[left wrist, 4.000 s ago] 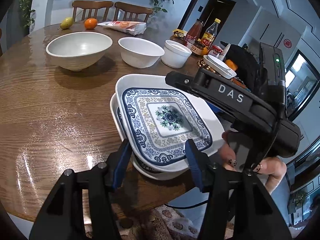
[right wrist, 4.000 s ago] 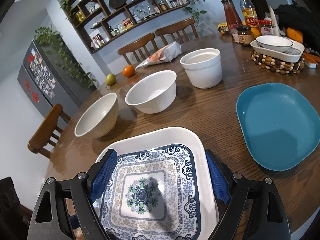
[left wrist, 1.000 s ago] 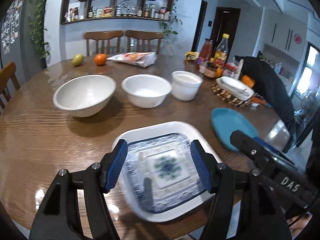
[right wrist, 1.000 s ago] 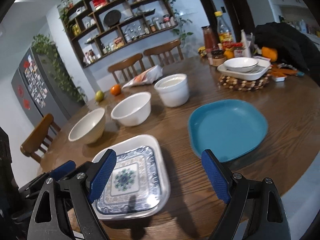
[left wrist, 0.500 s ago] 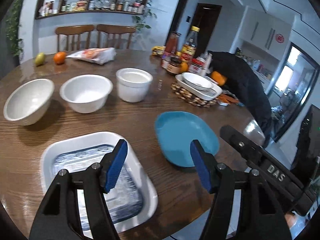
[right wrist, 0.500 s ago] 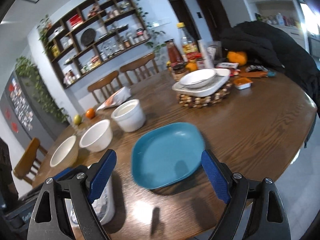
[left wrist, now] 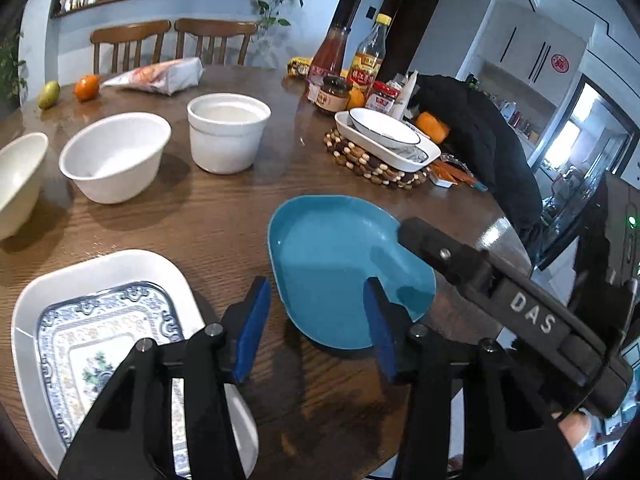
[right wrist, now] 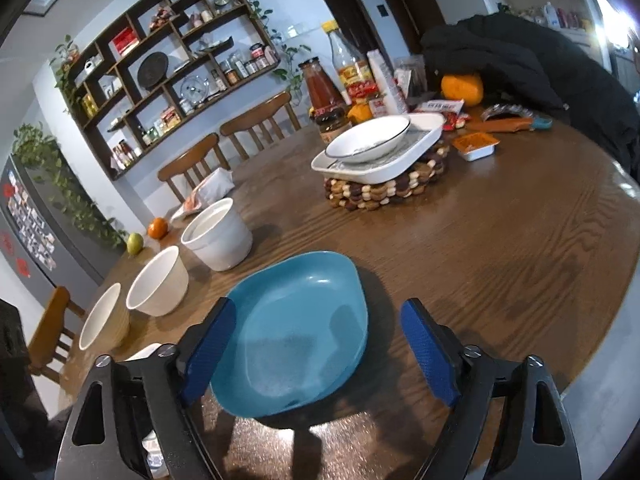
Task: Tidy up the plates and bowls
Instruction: 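Move the right gripper to the teal plate and grasp its rim, then lift the teal plate with the right gripper and carry it toward the plate stack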
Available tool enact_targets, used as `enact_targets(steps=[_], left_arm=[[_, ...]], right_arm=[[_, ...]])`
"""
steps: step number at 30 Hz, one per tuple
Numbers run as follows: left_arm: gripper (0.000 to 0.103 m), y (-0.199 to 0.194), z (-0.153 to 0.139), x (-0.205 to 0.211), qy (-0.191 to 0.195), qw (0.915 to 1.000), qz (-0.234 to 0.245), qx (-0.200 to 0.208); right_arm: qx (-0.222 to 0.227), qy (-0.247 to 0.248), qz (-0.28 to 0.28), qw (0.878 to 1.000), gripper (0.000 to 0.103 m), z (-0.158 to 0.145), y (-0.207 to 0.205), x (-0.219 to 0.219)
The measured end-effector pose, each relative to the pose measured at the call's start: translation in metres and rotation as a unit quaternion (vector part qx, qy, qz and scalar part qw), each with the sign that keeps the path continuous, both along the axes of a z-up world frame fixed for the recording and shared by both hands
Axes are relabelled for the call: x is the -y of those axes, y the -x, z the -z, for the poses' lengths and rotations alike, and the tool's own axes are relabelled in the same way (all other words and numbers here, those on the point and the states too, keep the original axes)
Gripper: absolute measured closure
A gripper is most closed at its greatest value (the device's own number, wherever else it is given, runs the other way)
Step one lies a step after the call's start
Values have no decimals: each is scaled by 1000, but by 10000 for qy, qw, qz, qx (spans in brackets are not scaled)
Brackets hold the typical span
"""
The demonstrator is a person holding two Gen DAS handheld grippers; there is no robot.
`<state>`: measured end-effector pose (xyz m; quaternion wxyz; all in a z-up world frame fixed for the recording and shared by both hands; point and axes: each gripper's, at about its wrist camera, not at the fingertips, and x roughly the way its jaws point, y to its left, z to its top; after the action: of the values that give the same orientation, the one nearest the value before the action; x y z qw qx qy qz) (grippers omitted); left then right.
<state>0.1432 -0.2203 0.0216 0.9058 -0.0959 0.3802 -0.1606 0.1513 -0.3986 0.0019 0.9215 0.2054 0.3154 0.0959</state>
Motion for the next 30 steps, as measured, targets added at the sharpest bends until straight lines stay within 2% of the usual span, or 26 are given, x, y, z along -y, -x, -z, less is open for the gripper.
enact_targets(steps=[7,9,13,16,23,26,27,28,29,30], left_arm=[[57,-8,6,0,125,9998,-84,-122],[57,-9,9,1,218,9996,-81,-169],[57,-7,9,6,82,9999,-81,-92],[57,-11,9,5,170,9997,-107,-130],[57,-14,11,8,163,9997,-99,-122],[57,-17,12,9,292,9994,8,-198],[59,-18,13,9,323,9993,21,-212],[59,-18,13,8,324,9993,1,-199],[59,-19,13,8,334,9992,-24,-194],[59,-19,14,7,345,9992,-36,-214]], right_arm=[[-171,-161,-161,9996,48,7,-23,1],[-218,-231,-207,9993,49,10,-27,1],[-289,-260,-231,9990,49,13,-32,1],[-319,-257,-242,9989,49,14,-33,1],[-429,-52,-150,9990,49,18,-42,3],[-415,88,-86,9991,49,19,-44,1],[-391,167,-45,9991,51,19,-44,0],[-380,249,-44,9990,61,20,-44,-2],[-404,276,-64,9988,65,21,-45,-4],[-413,280,-50,9987,66,22,-45,-4]])
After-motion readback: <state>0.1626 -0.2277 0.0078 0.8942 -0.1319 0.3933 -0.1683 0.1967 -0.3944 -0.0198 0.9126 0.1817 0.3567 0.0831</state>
